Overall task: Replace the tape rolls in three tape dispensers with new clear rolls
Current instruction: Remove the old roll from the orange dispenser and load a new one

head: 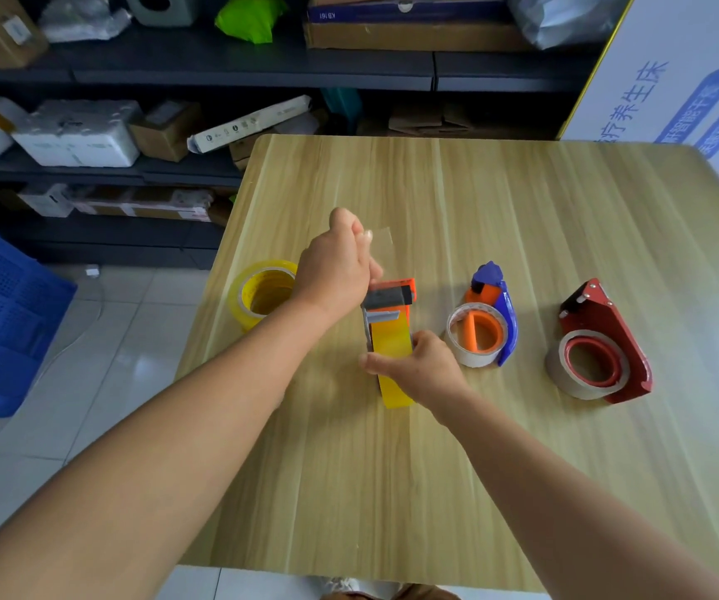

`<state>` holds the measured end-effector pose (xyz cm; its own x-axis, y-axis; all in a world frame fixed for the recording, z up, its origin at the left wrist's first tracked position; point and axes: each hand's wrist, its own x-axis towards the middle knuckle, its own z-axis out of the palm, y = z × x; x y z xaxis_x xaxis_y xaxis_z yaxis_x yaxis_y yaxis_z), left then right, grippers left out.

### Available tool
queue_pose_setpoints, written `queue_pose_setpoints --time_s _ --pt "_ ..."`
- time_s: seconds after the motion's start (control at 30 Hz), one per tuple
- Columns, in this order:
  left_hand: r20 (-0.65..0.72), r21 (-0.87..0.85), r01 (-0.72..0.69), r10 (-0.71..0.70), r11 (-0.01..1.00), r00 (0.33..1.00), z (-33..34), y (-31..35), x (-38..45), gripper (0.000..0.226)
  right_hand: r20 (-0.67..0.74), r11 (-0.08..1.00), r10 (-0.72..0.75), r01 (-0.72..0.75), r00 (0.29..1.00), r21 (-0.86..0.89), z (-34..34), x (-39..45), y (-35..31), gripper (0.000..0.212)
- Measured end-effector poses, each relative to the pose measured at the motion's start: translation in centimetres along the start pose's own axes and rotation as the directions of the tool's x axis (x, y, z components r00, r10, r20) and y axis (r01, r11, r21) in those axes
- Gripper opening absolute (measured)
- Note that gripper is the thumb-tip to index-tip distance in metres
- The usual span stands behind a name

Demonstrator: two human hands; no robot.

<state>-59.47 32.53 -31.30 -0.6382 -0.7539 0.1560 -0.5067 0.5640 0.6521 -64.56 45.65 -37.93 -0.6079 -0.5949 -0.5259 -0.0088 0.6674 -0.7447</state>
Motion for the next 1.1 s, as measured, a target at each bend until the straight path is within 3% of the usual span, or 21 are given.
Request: queue_pose_setpoints --time_s 0.2,0.47,0.63,0.8,1.1 --pt "-0.066 0.043 -0.05 0.053 0.998 0.996 -1.5 0.6 0.0 0.012 -0.046 0.99 -0.014 0.021 0.999 0.141 0.4 -0.9 -1.1 0.061" --pt "-0.114 0.089 -0.052 0.062 0.995 0.992 -3.0 1.8 -0.4 0.017 -0.322 0.982 -0.186 0.169 0.928 -0.082 1.5 -2.7 -2.3 0.078" --pt "-0.087 0.005 -0.059 0.06 0.998 0.994 -3.9 2.1 -0.7 0.017 -0.322 0.976 -0.216 0.193 0.922 -0.101 1.5 -3.2 -2.1 0.051" --pt "-0.184 -0.099 -0.112 0.092 0.989 0.979 -6.0 2.7 0.2 0.014 -0.321 0.958 -0.286 0.264 0.903 -0.112 1.5 -4.2 -1.2 0.055" --pt "-0.187 -0.165 -0.21 0.179 0.964 0.966 -8.4 4.0 1.9 0.017 -0.299 0.953 -0.301 0.28 0.905 -0.114 0.4 -4.5 -1.1 0.052"
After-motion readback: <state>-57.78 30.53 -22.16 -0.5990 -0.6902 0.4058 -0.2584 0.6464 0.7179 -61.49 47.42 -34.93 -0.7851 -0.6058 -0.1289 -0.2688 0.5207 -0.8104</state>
